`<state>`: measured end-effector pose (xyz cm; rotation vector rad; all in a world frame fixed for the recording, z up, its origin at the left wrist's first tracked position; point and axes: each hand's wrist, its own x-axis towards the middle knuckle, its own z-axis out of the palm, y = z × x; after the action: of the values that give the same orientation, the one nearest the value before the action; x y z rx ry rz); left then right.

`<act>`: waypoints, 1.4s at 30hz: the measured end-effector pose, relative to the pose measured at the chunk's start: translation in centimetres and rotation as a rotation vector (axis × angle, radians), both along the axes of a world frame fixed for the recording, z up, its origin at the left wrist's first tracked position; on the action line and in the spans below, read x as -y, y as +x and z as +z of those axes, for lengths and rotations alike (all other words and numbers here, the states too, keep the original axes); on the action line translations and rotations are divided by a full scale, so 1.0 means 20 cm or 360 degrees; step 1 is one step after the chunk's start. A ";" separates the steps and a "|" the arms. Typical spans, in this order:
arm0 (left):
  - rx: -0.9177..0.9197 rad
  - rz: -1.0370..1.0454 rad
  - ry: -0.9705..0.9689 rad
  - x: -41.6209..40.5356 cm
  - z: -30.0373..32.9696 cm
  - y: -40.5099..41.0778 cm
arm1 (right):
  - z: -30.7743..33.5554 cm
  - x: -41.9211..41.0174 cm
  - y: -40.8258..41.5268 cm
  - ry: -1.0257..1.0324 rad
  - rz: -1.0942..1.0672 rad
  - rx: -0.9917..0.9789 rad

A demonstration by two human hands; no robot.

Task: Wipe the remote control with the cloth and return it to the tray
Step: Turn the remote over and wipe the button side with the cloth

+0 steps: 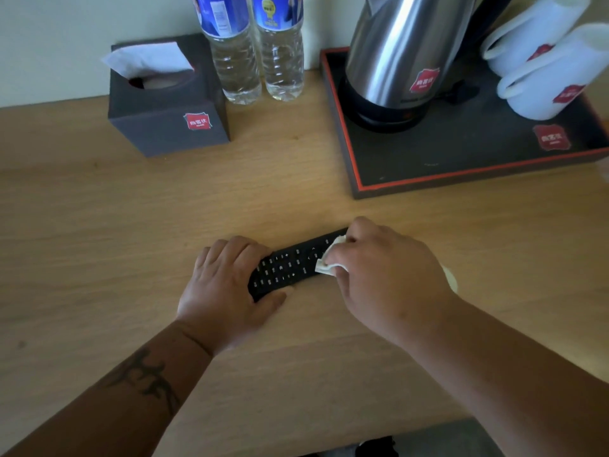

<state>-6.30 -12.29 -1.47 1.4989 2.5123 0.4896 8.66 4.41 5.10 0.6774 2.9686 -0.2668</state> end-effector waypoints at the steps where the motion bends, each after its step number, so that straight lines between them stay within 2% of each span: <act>1: -0.0005 -0.0008 -0.0008 0.00 0.00 0.00 | 0.01 0.00 0.02 -0.0005 0.0019 0.0041; 3: -0.0009 0.0000 -0.0013 0.00 0.00 0.00 | 0.04 -0.02 0.02 -0.0053 0.0016 0.0033; 7: -0.0026 0.0040 -0.0011 0.00 0.00 0.00 | 0.03 -0.02 -0.11 -0.0094 -0.0076 -0.0261; 10: -0.0013 0.0066 0.0003 -0.01 -0.01 0.00 | -0.05 0.06 -0.17 -0.0078 -0.0052 -0.0246; 15: -0.0050 0.0051 0.0044 -0.01 -0.02 0.01 | -0.09 0.04 -0.05 -0.0185 -0.0126 -0.0397; 20: -0.0043 0.0049 0.0050 0.00 -0.02 0.00 | -0.09 -0.10 0.02 -0.0073 -0.0368 -0.0394; 26: -0.0030 0.0041 0.0043 -0.01 -0.01 0.00 | -0.05 -0.18 0.05 0.0001 -0.0408 -0.0222; 28: -0.0038 0.0042 0.0048 -0.01 -0.01 0.01 | -0.03 -0.15 0.03 0.0007 -0.0415 -0.0266; 33: -0.0068 0.0080 0.0063 -0.01 -0.02 0.01 | -0.06 0.08 -0.08 -0.0053 -0.0115 -0.0322; 42: -0.0031 0.0109 0.0043 -0.01 0.00 0.02 | -0.13 -0.08 0.18 -0.0050 -0.0355 -0.0390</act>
<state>-5.96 -12.05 -1.55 1.4376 2.5893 0.5241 12.18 6.05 2.55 1.0444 3.1067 -0.4412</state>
